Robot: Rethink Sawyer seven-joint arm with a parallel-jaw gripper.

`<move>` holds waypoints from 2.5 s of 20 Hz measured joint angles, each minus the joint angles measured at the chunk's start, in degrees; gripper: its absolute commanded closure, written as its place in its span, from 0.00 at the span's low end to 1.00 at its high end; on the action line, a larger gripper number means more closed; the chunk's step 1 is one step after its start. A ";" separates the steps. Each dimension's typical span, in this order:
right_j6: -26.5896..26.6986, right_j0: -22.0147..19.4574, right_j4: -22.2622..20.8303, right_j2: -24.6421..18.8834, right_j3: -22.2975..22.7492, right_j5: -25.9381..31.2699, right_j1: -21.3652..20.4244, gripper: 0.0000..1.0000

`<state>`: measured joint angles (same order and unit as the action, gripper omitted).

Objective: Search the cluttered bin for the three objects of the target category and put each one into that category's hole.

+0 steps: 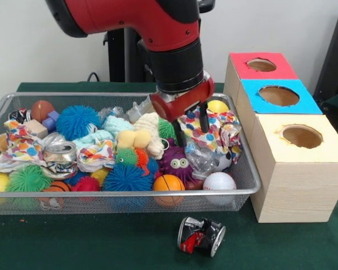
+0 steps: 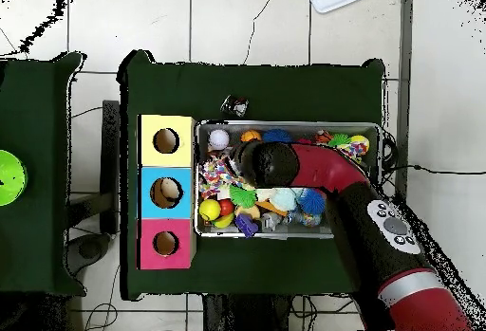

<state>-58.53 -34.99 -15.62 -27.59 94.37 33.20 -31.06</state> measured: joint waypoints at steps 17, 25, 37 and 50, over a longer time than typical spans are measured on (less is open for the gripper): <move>0.00 -0.06 -0.92 0.68 -3.10 2.07 3.45 0.00; 0.00 1.57 -0.92 1.27 -3.19 5.32 3.64 0.00; 0.00 1.97 -0.92 2.04 -3.27 8.01 5.19 0.00; 0.00 1.71 -0.56 2.67 -3.72 8.01 6.44 0.00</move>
<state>-58.53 -33.28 -16.18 -24.92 90.65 41.21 -24.63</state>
